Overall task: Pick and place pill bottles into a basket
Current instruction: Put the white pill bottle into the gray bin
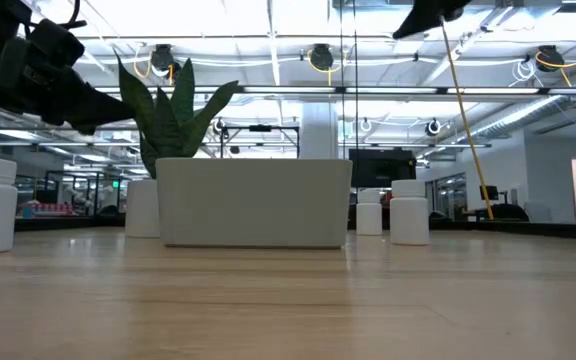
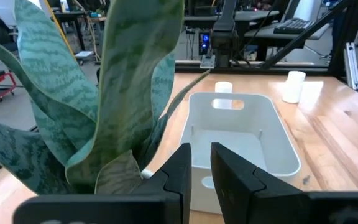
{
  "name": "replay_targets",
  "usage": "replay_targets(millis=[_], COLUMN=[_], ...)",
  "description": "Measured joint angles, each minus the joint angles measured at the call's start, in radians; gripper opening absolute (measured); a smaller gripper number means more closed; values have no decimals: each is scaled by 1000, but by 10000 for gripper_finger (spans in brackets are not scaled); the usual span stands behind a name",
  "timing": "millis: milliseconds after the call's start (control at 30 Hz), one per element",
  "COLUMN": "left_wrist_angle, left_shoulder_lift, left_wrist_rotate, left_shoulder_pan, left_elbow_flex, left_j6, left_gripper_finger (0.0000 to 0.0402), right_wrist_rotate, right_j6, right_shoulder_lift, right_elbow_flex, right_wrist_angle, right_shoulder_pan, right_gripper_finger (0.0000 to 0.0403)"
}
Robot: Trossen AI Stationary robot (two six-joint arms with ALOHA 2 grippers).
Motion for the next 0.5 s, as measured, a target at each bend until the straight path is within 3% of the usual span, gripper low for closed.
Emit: replay_targets(millis=[133,300,500], left_wrist_angle=[-20,-35,-62], left_shoulder_lift=[0,0,0], left_wrist_rotate=[0,0,0], left_shoulder_pan=[0,0,0], left_elbow_flex=[0,0,0], left_j6=[-4,-7,-28], left_gripper_finger=[65,65,65], right_wrist_rotate=[-59,-159,-156], right_j6=[9,18,9], right_shoulder_lift=[103,177,206], right_elbow_flex=[58,25,-69], right_wrist_angle=[-105,-146,2], right_shoulder_pan=[-93,-160,-153], right_gripper_finger=[0,0,0])
